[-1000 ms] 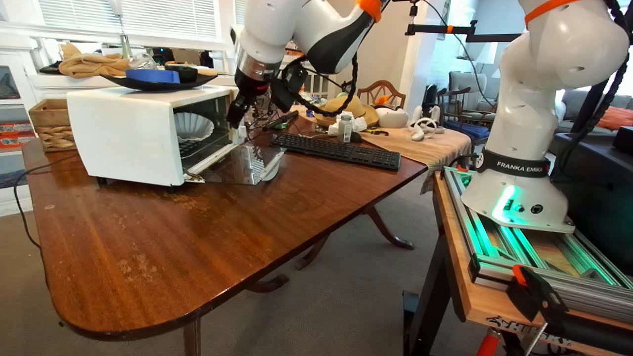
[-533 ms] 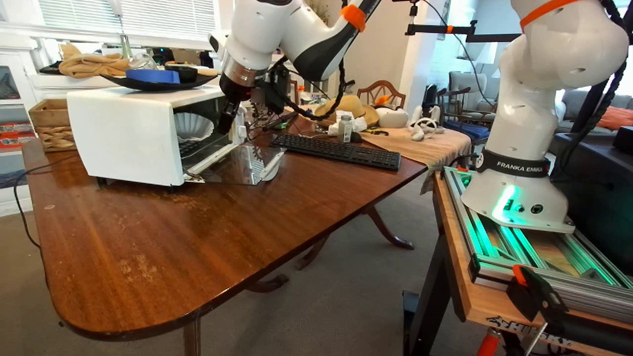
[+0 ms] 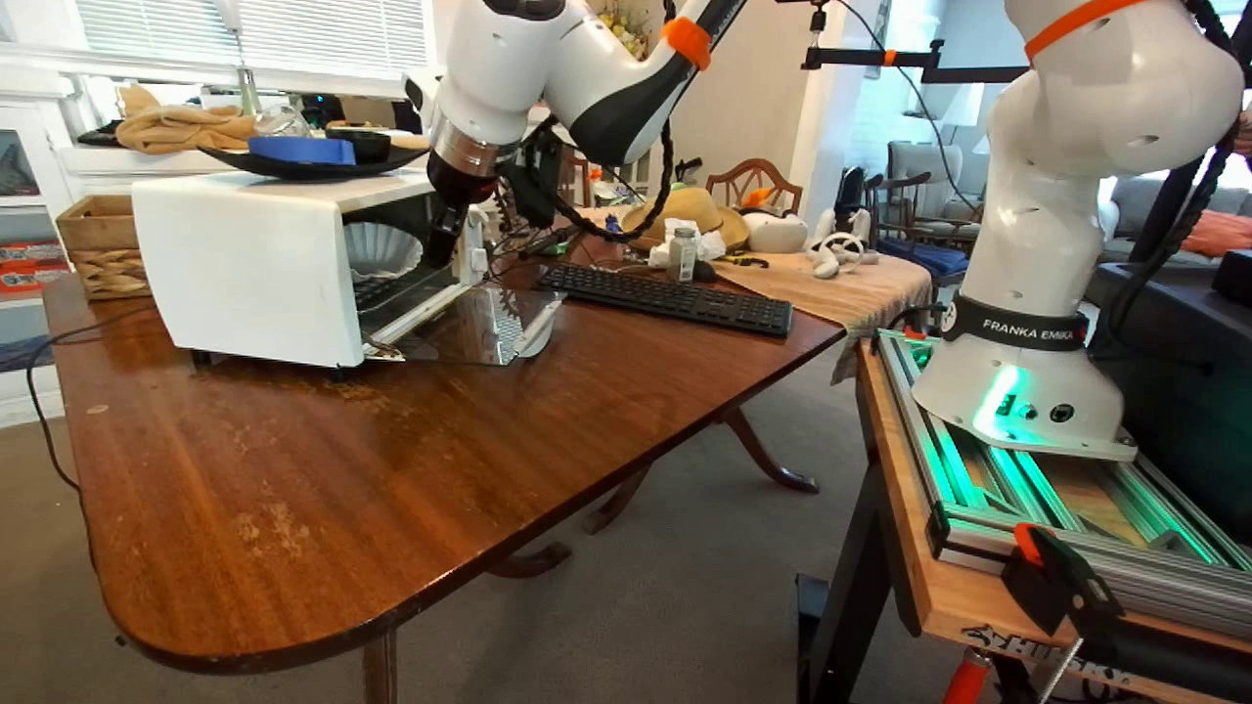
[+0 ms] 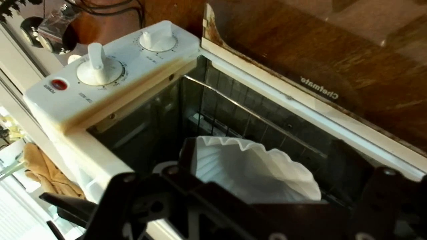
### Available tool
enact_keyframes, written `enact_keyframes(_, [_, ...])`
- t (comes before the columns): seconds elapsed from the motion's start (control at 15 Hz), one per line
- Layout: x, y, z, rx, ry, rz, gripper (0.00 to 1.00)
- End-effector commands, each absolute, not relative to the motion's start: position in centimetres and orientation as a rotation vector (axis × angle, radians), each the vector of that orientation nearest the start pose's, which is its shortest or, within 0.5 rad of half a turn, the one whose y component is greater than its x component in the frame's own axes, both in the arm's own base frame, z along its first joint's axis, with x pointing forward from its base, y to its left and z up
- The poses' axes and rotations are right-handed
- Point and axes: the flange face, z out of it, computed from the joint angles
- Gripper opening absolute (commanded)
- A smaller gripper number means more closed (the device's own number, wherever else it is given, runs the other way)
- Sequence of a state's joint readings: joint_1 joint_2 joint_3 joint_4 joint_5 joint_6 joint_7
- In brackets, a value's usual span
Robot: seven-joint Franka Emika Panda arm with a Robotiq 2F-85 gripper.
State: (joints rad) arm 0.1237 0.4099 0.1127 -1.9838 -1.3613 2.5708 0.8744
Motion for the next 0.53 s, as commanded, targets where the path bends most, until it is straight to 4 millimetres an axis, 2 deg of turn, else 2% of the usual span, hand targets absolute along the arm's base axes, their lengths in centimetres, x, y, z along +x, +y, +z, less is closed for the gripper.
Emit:
enact_keyframes(0.0, [59.9, 15.4, 25.7, 2.382, 0.603, 0.640, 1.00])
enact_keyframes(0.47, [61.5, 16.1, 25.1, 2.339, 0.672, 0.636, 1.00])
